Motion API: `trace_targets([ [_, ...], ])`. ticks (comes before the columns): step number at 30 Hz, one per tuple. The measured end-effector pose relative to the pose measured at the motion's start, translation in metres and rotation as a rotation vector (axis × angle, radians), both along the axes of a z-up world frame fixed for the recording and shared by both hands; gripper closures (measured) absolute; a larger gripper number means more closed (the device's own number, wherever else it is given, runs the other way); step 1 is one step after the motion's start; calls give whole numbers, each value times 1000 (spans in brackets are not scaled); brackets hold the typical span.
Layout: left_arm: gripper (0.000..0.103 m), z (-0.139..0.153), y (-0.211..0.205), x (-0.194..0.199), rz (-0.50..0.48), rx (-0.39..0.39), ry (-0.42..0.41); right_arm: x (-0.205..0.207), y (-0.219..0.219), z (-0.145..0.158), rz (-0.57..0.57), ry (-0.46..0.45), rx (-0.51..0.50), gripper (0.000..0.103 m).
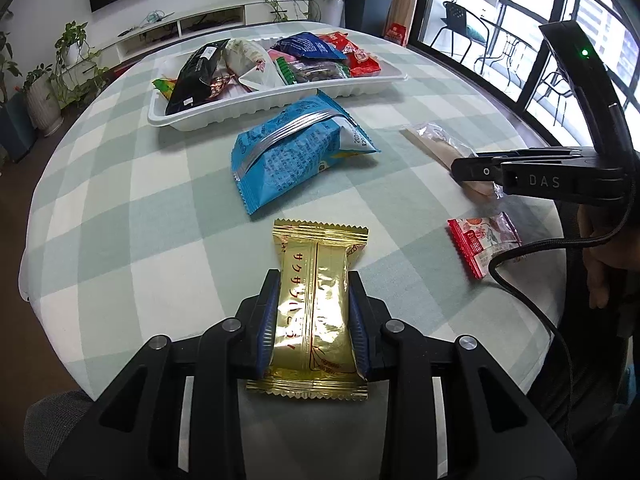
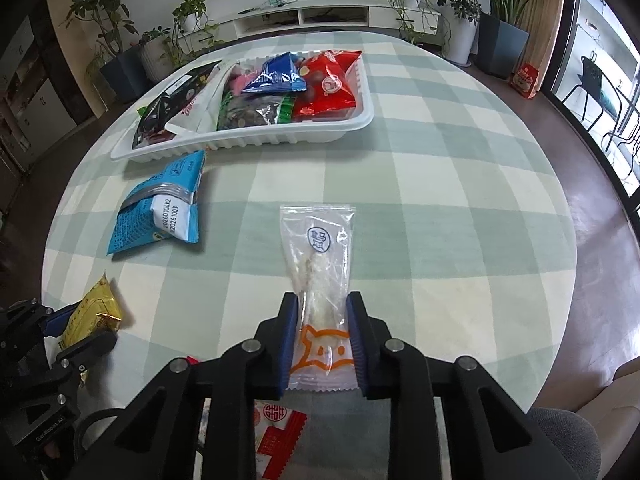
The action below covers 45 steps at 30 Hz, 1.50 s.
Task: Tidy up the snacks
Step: 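Lift both held packets and carry them over the white tray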
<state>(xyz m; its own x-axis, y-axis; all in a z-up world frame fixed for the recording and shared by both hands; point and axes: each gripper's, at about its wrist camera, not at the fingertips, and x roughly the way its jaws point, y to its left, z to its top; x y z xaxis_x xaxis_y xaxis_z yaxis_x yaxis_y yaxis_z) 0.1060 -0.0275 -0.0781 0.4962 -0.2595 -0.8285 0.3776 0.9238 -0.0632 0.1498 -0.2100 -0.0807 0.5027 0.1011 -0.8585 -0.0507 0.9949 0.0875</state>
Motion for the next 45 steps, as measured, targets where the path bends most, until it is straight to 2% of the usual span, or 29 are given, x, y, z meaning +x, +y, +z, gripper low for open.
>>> trace_targets([
  [9,74,3,5,0,23,-40,4,-9,-7,17,-11,-64,70,77],
  [18,74,16,10,-1,31,-110,4,-11,-15,14,-19,-54,111,77],
  [25,74,42,18,2,41,-181,-26,-11,-31,18,-53,-65,140,77],
  [31,74,72,35,26,72,-234,-66,-5,-52,30,-97,-94,161,77],
  [34,74,89,41,44,89,-238,-106,1,-62,44,-110,-126,163,77],
  [38,74,116,49,77,114,-261,-159,13,-68,78,-111,-207,162,77],
  [42,74,138,46,113,131,-258,-211,30,-58,116,-60,-295,154,77],
  [45,74,143,40,142,140,-251,-218,48,-40,140,-5,-355,148,77],
])
